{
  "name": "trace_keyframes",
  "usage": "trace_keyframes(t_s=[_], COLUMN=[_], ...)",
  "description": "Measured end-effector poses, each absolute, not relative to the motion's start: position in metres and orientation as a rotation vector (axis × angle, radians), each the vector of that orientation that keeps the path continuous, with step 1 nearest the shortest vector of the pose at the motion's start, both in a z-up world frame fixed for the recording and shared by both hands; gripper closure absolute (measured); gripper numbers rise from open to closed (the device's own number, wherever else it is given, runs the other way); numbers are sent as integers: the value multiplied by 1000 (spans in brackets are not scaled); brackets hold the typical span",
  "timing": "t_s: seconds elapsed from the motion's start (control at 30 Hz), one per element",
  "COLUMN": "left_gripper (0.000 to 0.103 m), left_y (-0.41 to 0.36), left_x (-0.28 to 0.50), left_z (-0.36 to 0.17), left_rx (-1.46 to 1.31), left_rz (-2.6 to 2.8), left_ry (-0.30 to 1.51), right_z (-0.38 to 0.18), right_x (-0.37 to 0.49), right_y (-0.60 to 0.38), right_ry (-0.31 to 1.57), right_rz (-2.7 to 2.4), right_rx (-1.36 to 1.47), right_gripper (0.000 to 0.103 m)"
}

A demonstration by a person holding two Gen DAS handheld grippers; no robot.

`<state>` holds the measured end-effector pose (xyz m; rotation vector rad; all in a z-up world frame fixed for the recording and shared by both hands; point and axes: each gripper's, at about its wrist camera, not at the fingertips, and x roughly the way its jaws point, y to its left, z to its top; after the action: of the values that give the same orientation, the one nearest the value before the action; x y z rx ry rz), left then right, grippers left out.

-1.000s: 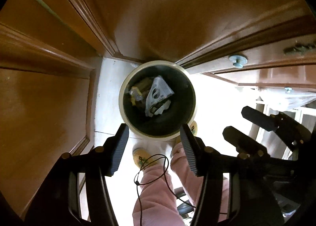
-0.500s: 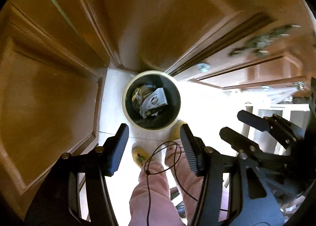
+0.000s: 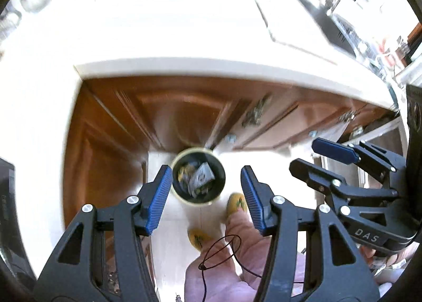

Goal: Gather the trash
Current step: 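Raise both open tools back up to the counter, then grasp the crumpled plastic bag with the left tool while the right tool grasps the clear clamshell box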

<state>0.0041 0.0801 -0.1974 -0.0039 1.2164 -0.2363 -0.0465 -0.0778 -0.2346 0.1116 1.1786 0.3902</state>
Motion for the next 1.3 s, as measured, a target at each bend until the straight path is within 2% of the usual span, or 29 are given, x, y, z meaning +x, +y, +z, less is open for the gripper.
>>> trace_keyframes(t_s=[0.17, 0.37, 0.6, 0.77, 1.03, 1.3], left_gripper=[52, 52, 52, 52, 52, 52], left_y=[90, 102, 132, 152, 165, 160], left_x=[5, 10, 20, 44, 126, 226], left_z=[-132, -79, -47, -27, -35, -75], left_rx=[-12, -9, -38, -64, -104, -221], left_rz=[-226, -164, -30, 52, 227, 382], left_ry=[1121, 999, 871, 802, 770, 798], right_z=[-163, -113, -62, -29, -12, -18], right_x=[-57, -51, -34, 10, 130, 281], right_y=[-80, -79, -83, -74, -40, -22], right_ry=[1065, 978, 911, 878, 834, 824], right_rz=[361, 332, 330, 372, 513, 630], right_rx=[96, 85, 76, 60, 14, -98], right_gripper=[46, 45, 45, 45, 41, 41])
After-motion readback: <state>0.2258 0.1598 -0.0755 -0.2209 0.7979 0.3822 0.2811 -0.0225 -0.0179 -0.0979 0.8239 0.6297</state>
